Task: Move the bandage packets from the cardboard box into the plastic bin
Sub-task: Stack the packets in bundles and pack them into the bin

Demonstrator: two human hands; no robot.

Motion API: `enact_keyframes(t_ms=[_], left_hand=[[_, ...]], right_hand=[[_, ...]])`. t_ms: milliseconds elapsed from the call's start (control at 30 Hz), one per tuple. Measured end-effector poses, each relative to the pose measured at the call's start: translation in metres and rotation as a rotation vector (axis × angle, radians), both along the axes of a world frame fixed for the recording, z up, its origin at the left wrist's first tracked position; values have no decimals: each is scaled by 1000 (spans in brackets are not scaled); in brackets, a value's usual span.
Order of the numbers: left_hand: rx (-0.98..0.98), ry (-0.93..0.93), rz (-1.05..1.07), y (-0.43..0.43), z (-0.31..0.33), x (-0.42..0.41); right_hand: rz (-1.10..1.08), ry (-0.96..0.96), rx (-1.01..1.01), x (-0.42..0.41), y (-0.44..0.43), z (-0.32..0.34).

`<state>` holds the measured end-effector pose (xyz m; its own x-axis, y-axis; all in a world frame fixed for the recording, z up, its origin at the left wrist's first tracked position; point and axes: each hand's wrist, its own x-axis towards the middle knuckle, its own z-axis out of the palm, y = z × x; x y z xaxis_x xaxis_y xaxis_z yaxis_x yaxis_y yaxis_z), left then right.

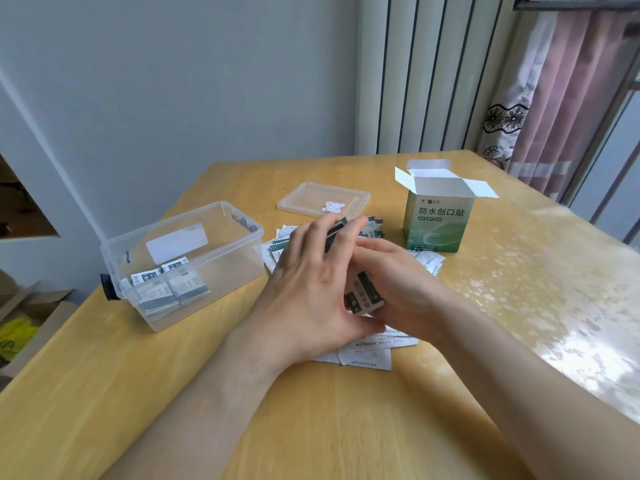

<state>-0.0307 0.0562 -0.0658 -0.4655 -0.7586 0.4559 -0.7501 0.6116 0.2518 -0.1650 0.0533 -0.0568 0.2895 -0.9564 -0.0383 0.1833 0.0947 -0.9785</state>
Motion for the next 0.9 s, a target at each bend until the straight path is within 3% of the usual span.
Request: enact_keyframes(t_ms=[133, 233, 300, 367, 433, 533, 600, 733, 900], left_hand=[[-72, 73, 23, -4, 0, 4], [47, 241, 4, -5, 0, 3], [203, 294, 31, -7, 4, 7], [303, 161, 37, -10, 6, 14], [372, -47, -23, -8, 7, 15], [375, -334, -116, 1, 2, 5], [315, -377, -112, 3, 1, 0], [315, -348, -95, 0, 1, -1], [430, -190, -113, 0, 3, -1]], right_hand=[[84, 35, -31, -2, -3, -2], [91, 141, -99, -6, -3, 1], [-73, 471, -285, -15, -9, 2], [-204, 871, -453, -29, -18, 1], [-244, 1042, -427, -43, -24, -2], [-199, 1162, -370, -46, -24, -5], [-146, 1256, -365, -43, -24, -8], [-135, 1293, -369, -40, -22, -7], [-144, 1184, -417, -42, -22, -6]])
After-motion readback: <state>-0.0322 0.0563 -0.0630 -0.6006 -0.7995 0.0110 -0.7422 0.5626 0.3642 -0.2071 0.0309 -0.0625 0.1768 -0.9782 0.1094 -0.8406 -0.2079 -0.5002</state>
